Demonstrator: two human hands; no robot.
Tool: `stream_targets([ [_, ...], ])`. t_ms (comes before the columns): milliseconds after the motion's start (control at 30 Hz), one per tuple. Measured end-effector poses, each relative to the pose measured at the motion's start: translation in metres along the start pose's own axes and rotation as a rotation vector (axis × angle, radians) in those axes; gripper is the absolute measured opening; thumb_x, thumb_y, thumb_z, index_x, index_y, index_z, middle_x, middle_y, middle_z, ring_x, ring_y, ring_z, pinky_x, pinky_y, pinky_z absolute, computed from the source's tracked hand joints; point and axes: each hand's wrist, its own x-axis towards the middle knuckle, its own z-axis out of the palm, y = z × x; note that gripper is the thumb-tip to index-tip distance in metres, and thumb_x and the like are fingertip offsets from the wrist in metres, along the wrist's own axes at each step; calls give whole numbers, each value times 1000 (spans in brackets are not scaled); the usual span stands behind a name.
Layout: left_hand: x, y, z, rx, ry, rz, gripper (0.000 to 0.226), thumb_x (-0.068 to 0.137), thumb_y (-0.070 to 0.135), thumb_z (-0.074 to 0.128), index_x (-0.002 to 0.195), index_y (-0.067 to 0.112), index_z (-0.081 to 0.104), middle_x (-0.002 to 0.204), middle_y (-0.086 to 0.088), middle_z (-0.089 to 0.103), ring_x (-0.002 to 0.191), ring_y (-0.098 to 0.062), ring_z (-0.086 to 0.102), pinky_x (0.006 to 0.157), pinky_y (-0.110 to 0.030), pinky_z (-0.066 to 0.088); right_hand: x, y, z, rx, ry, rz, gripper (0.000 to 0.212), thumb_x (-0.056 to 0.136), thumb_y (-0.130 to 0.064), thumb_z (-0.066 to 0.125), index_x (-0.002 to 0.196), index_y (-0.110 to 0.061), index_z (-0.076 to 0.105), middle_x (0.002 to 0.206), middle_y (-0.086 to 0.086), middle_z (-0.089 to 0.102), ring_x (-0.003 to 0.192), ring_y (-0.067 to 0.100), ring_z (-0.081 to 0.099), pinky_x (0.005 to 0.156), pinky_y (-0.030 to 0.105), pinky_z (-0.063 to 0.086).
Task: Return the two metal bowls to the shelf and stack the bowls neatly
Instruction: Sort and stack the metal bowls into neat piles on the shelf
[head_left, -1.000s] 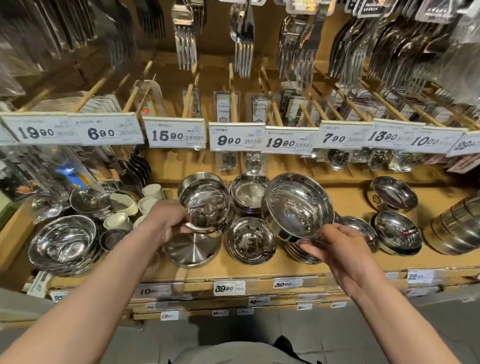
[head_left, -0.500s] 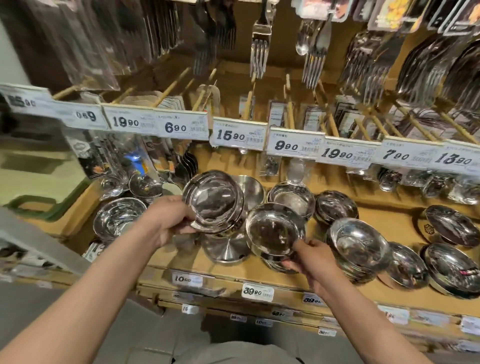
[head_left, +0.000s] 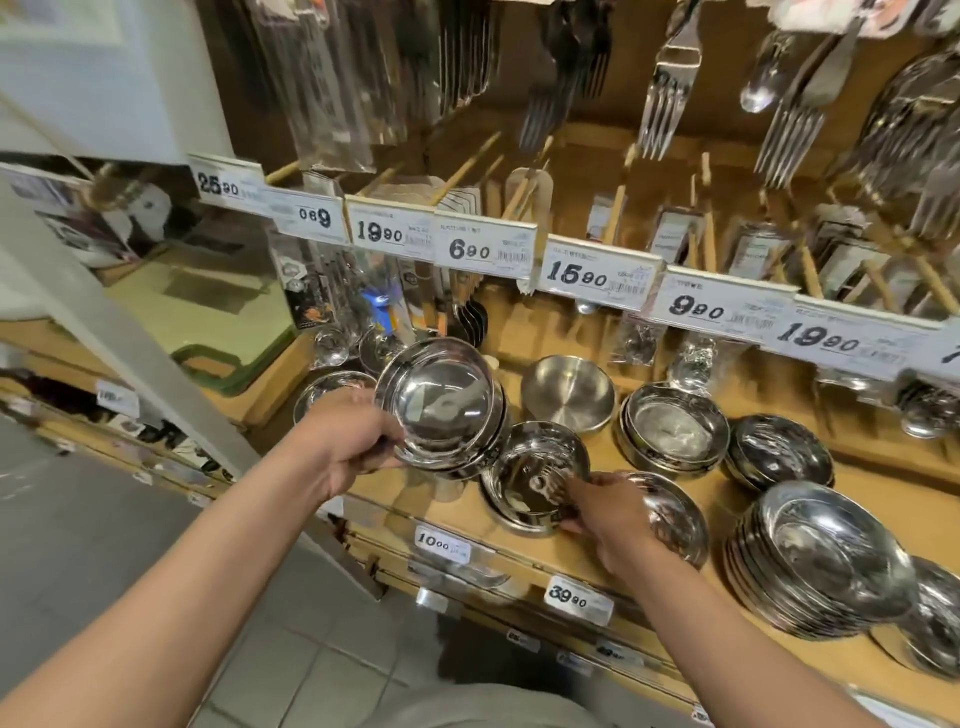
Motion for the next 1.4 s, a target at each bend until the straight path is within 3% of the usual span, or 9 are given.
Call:
stream_targets([
  [200, 3, -3, 9, 10, 22, -36, 36, 83, -22, 58, 66, 8, 47, 57, -11, 54, 39, -14, 49, 32, -19, 40, 5, 2, -2, -193, 41, -52, 20, 87, -10, 74, 74, -17, 61, 82, 14, 75, 79, 35, 75, 83, 54, 60],
  [333, 7, -1, 30, 38, -22, -47, 34, 83, -23, 59, 65, 5, 50, 53, -11, 57, 32, -12, 52, 31, -19, 41, -5, -4, -18, -292, 82, -147, 25, 91, -31, 65, 103, -8, 68, 96, 14, 75, 92, 35, 71, 86, 48, 57],
  [467, 10, 0, 65, 75, -107, -58, 26, 83, -24, 58, 74, 0, 57, 51, -10, 64, 36, -15, 60, 32, -21, 48, -35, -17, -44, 115, -211, -148, 20, 98, -38, 59, 110, -26, 70, 101, 4, 79, 93, 23, 76, 82, 44, 60],
  [600, 10, 3, 107, 125, -240, -108, 18, 84, -22, 57, 91, -6, 59, 85, -25, 67, 51, -25, 69, 40, -25, 55, -59, -21, -70, 379, -401, -97, 31, 101, -44, 55, 125, -27, 67, 111, -5, 77, 97, 12, 74, 81, 40, 62],
  [733, 6, 7, 145, 168, -404, -138, 20, 85, -21, 54, 96, -4, 56, 93, -27, 67, 65, -31, 72, 48, -29, 61, -73, -10, -100, 454, -331, -103, 39, 102, -38, 56, 136, -19, 57, 127, 8, 71, 103, 22, 73, 82, 42, 63],
  [967, 2, 10, 185, 286, -648, -188, 7, 98, -5, 49, 96, -6, 56, 64, -21, 63, 48, -22, 67, 41, -27, 58, -98, 18, -149, 579, -239, -160, 26, 104, -21, 55, 128, -18, 63, 117, 10, 76, 73, 16, 76, 71, 32, 65],
  [1133, 15, 15, 193, 217, -634, -188, 5, 97, -1, 54, 101, -4, 56, 70, -15, 56, 54, -21, 62, 44, -25, 57, -119, 37, -177, 596, 46, -113, 25, 96, -12, 64, 116, -25, 69, 99, 3, 80, 82, 22, 78, 69, 40, 65],
  [1267, 23, 4, 200, 233, -605, -125, 4, 97, -2, 53, 98, -3, 57, 83, -22, 70, 64, -26, 71, 44, -22, 57, -138, 59, -217, 757, 165, -90, 23, 97, -10, 57, 119, -12, 67, 112, 17, 74, 94, 29, 76, 63, 38, 64],
  [1400, 21, -27, 226, 371, -474, -46, 16, 97, 11, 62, 104, -3, 62, 89, -19, 75, 73, -27, 75, 57, -33, 62, -150, 67, -252, 828, 222, -77, 23, 98, -14, 53, 111, -1, 66, 100, 18, 77, 76, 24, 75, 61, 36, 64],
])
